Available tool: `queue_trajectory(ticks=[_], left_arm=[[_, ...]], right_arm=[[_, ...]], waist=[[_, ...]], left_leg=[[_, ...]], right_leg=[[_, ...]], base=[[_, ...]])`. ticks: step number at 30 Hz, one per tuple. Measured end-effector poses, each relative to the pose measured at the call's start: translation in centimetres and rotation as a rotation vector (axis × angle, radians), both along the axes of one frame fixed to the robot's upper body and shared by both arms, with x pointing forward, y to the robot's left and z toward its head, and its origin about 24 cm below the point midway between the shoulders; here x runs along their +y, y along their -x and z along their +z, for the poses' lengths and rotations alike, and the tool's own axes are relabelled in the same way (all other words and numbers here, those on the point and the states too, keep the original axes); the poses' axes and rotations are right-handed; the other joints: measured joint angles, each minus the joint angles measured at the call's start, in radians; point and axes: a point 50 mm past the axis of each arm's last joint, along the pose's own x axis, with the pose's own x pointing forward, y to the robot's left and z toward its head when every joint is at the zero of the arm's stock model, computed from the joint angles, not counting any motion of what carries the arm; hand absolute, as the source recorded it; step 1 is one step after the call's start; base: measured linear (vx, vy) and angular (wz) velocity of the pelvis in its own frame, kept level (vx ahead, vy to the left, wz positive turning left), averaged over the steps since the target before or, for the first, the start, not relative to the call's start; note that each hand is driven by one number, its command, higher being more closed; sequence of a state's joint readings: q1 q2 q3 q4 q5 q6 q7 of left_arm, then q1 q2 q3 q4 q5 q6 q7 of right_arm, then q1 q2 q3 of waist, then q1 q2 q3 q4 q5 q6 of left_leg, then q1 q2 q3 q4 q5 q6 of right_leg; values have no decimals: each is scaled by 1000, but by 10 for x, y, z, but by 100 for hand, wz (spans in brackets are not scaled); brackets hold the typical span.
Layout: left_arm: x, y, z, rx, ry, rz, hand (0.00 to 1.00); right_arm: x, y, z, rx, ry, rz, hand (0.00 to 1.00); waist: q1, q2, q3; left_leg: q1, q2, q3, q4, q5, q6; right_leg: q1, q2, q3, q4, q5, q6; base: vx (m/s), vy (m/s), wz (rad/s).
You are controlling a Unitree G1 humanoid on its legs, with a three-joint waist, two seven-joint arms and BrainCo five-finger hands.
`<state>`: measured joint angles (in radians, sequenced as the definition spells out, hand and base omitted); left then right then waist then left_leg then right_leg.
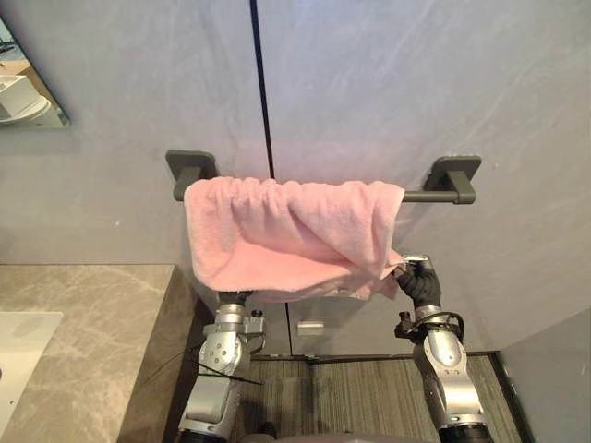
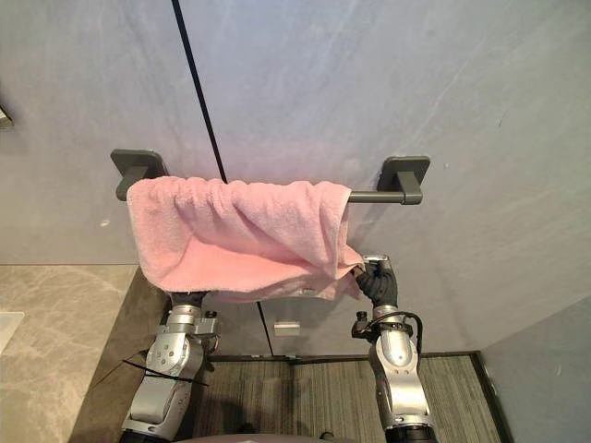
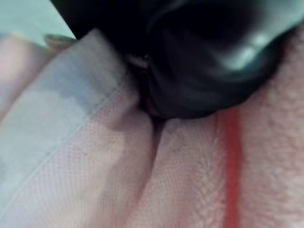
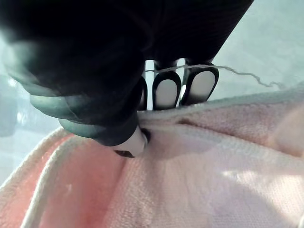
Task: Organize washtable
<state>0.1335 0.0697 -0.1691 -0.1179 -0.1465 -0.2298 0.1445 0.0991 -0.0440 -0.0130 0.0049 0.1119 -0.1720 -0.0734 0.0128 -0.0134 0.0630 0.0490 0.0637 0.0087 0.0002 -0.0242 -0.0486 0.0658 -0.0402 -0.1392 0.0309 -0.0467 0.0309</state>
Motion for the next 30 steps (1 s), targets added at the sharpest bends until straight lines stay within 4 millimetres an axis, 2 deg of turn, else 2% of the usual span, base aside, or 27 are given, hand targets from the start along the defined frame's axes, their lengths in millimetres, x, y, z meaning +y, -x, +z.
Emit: queue_trajectory(ticks=[10,17,30], left_arm=[[-17,2,-2,9,12,-77,100],[-23,4,-15,68,2,-118,100],[-27,11,-40,182,-12,-136,100]], right_arm=[[-9,13,-6,28,-14,-68,100],[-14,16,-12,52,-12,-87,100],[-12,22,-44,197,0,-73,100]], waist=[[0,3,-1],[-1,9,-5],[0,11,-5]], left_leg=[[7,0,17,-1,0,0],[9,-2,20,-3,0,0],[8,-8,18,-5,0,0]], right_leg=[[-1,-1,15,-1,5,7],[-1,-3,19,-1,6,8],[1,-8,17,-8,6,8]], base=[[-15,3,-4],[-5,2,-1],[0,0,0]])
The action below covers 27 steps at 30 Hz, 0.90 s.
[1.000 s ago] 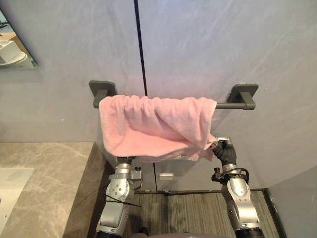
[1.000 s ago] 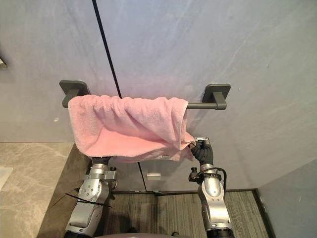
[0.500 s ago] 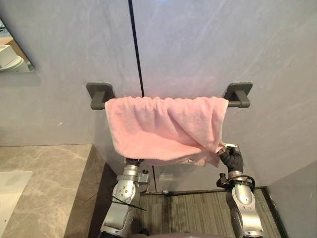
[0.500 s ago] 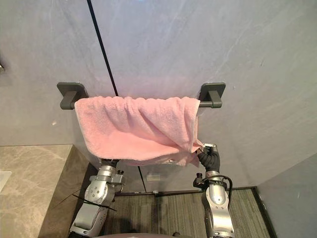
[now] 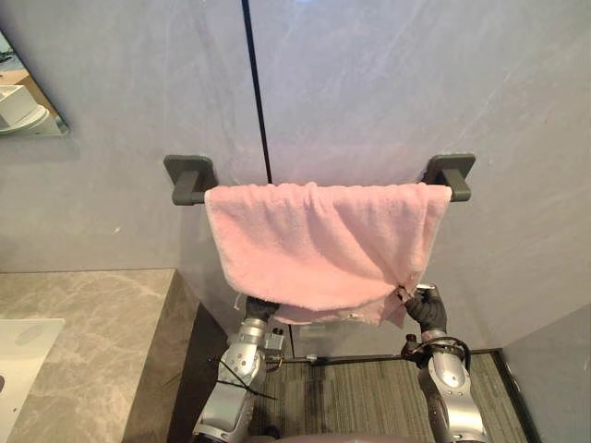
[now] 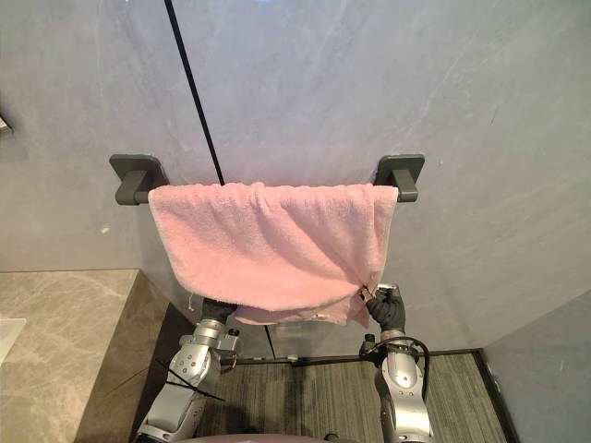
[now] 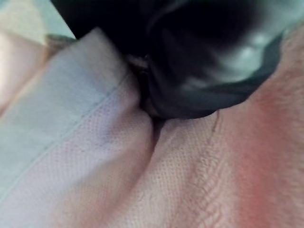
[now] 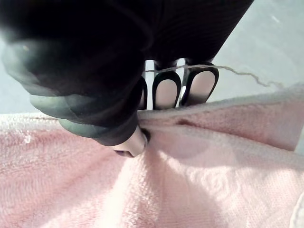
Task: Organize washtable
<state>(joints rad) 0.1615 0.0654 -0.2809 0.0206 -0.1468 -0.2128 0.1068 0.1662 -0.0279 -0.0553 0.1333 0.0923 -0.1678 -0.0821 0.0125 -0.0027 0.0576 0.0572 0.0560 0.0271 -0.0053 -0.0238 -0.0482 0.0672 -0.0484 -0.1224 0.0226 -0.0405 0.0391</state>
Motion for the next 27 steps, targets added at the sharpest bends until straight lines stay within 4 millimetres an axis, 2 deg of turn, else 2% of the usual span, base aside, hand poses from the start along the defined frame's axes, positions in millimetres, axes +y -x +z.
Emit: queue_trajectory(ticks=[4,5,7,8,12,14,22,27], left_arm=[[6,3,-18,79,-37,-1,100],[8,5,-22,96,-41,2,100],[11,7,-25,111,-52,3,100],[13,8,-28,125,-59,5,0],[20,8,-30,134,-70,30,0],[23,8,-30,133,-71,43,0],[25,12,-34,161,-15,81,0],[34,24,-44,235,168,195,0]], right_arm=[[7,-1,-7,28,17,42,100],[12,-3,-9,33,14,71,0],[15,-3,-12,46,24,90,0],[17,-3,-14,59,37,108,0],[23,5,-34,172,54,148,0],[26,8,-38,191,55,159,0],[30,9,-38,193,48,161,0],[29,20,-35,179,-17,109,0]], waist=[[-1,-3,-2],[-1,-6,-3],[0,-8,-4],[1,-11,-6],[1,-16,-6],[1,-16,-5],[0,-20,-3],[3,-26,2]], left_leg=[[12,-3,-8,-30,15,3],[12,-4,-10,-33,17,2],[16,-5,-11,-35,17,3],[22,-6,-13,-41,20,4],[25,-8,-29,-69,37,6],[25,-10,-34,-69,37,6],[27,-11,-37,-69,37,6],[28,-9,-33,-65,37,6]], right_leg=[[6,-1,-11,-12,5,0],[7,-1,-14,-15,6,1],[16,-1,-15,-24,9,1],[20,-2,-17,-29,10,2],[20,-4,-37,-33,12,3],[27,-5,-40,-42,15,5],[35,-5,-43,-49,18,5],[36,-7,-41,-44,17,5]], base=[[-8,-3,6],[-10,-2,6],[-5,-1,3],[-9,-2,6],[-18,-8,11],[-16,-3,8],[-6,-2,1],[-6,-1,0]])
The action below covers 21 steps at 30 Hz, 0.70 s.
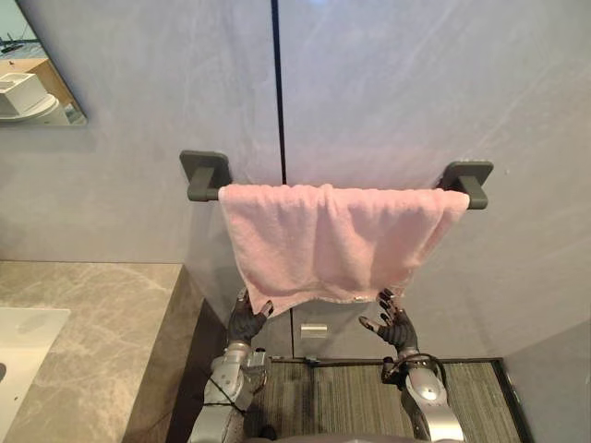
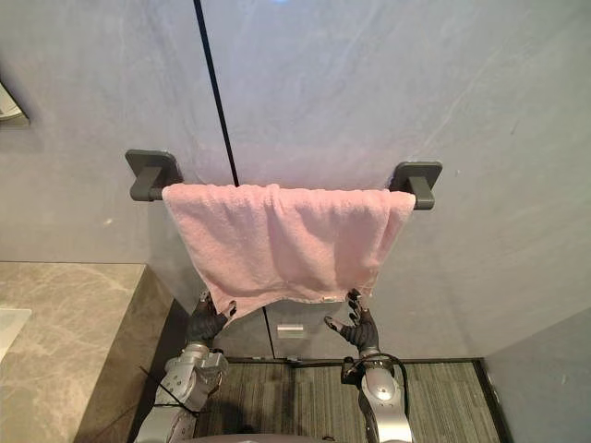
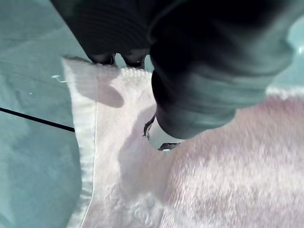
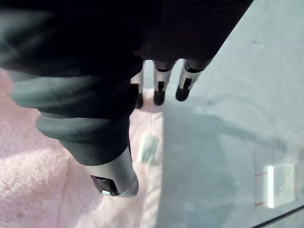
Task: Organize washtable
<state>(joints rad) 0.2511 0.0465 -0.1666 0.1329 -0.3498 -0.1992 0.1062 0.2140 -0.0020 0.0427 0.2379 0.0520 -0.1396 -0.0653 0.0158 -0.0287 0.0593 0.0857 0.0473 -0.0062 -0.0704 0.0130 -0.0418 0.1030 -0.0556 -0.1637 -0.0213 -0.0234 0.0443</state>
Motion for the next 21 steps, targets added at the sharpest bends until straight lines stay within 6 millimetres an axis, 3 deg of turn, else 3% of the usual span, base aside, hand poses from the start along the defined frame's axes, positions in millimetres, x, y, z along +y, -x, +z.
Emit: queue_trajectory(ticks=[4,8,16,21], left_arm=[[10,14,-10,61,83,97,0],[25,26,-11,76,80,175,0],[64,22,33,-113,22,332,0],[77,21,74,-284,-8,418,0]], right_arm=[[-5,10,14,-53,-50,-100,0],[-23,19,35,-133,-29,-223,0],[-70,30,82,-313,111,-490,0],[-81,33,118,-458,178,-578,0]], waist=[[1,-3,18],[5,-8,17],[19,-6,13],[26,-4,11]], left_leg=[[19,6,15,2,-12,4],[33,6,39,8,-32,5],[22,7,55,63,-63,0],[19,4,61,93,-90,2]], right_leg=[[15,-10,2,27,-19,6],[12,-19,3,63,-50,18],[13,-24,3,78,-59,18],[23,-31,1,78,-63,25]], base=[[-54,-1,-1],[-49,5,-8],[31,1,-3],[24,7,-2]])
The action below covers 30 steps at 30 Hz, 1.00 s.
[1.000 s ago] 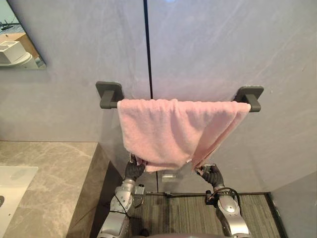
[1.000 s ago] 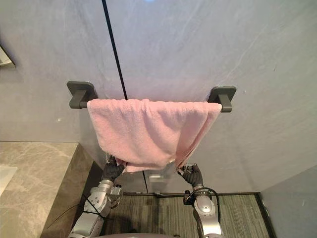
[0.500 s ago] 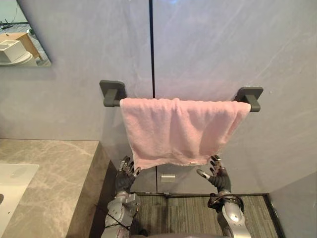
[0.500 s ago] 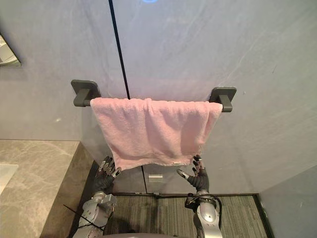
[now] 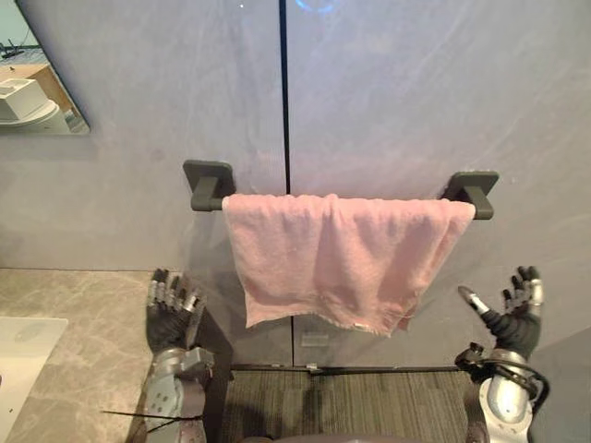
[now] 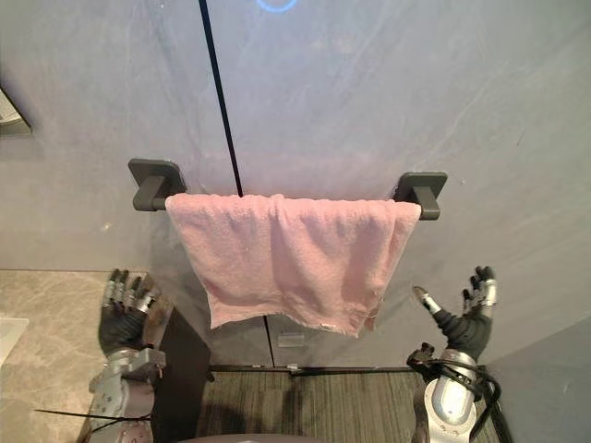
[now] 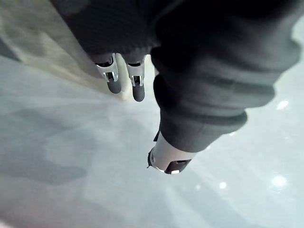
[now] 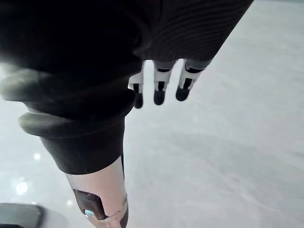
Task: Organize washtable
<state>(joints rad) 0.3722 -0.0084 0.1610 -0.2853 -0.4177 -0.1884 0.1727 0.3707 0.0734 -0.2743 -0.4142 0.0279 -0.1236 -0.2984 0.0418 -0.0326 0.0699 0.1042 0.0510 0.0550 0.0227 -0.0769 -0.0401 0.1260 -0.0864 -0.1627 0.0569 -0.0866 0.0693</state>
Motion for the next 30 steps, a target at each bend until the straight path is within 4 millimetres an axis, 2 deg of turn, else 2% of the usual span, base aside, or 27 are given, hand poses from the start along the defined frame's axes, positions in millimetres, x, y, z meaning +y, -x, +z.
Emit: queue_trajectory(ticks=[2,3,5,7,11,14,17,22,25,30], left_arm=[[1,1,28,-117,-56,33,0],[1,2,36,-151,-75,36,0],[-2,6,67,-293,-128,57,0],[-7,7,89,-414,-157,52,0],[-22,11,121,-614,-165,-13,0],[-39,8,134,-711,-147,-123,0],[-57,6,139,-761,-132,-248,0],[-86,-2,143,-815,-85,-476,0],[-101,-11,131,-767,-24,-592,0],[-133,-24,91,-563,100,-836,0]], right_arm=[[4,-4,24,-103,47,8,0],[7,-6,30,-132,59,19,0],[22,-11,56,-268,92,92,0],[35,-14,73,-373,112,173,0],[61,-24,99,-532,169,370,0],[77,-24,110,-601,215,500,0],[89,-24,117,-640,260,611,0],[97,-23,117,-648,299,722,0],[105,-27,110,-612,292,817,0],[120,-40,74,-407,311,1027,0]], waist=[[1,-1,-3],[1,-2,-8],[0,-1,-27],[0,0,-32],[-1,8,-40],[-6,20,-45],[-26,21,-46],[-32,22,-44],[-37,25,-42],[-53,28,-33]], left_leg=[[1,-1,1,18,-13,1],[1,-2,1,20,-15,1],[1,-3,1,20,-15,1],[2,-4,1,20,-15,1],[11,-10,-1,24,-14,2],[18,-18,-9,24,-12,6],[27,-21,-13,23,-10,9],[34,-29,-11,20,-7,14],[40,-30,-7,17,-6,15],[48,-31,8,10,-6,15]], right_leg=[[9,-2,1,0,-1,1],[9,-2,2,0,-1,1],[9,-3,5,0,-1,1],[9,-3,9,0,-1,0],[13,-4,26,0,-1,0],[23,-6,26,0,-1,0],[29,-6,27,1,0,1],[28,-7,33,10,0,1],[28,-7,38,12,0,1],[26,-6,55,11,1,1]], base=[[0,0,0],[0,0,0],[0,0,0],[-15,-5,-1],[-60,-10,-8],[-50,-3,2],[-56,-11,1],[-52,-3,-3],[-40,-9,-4],[-32,-7,-8]])
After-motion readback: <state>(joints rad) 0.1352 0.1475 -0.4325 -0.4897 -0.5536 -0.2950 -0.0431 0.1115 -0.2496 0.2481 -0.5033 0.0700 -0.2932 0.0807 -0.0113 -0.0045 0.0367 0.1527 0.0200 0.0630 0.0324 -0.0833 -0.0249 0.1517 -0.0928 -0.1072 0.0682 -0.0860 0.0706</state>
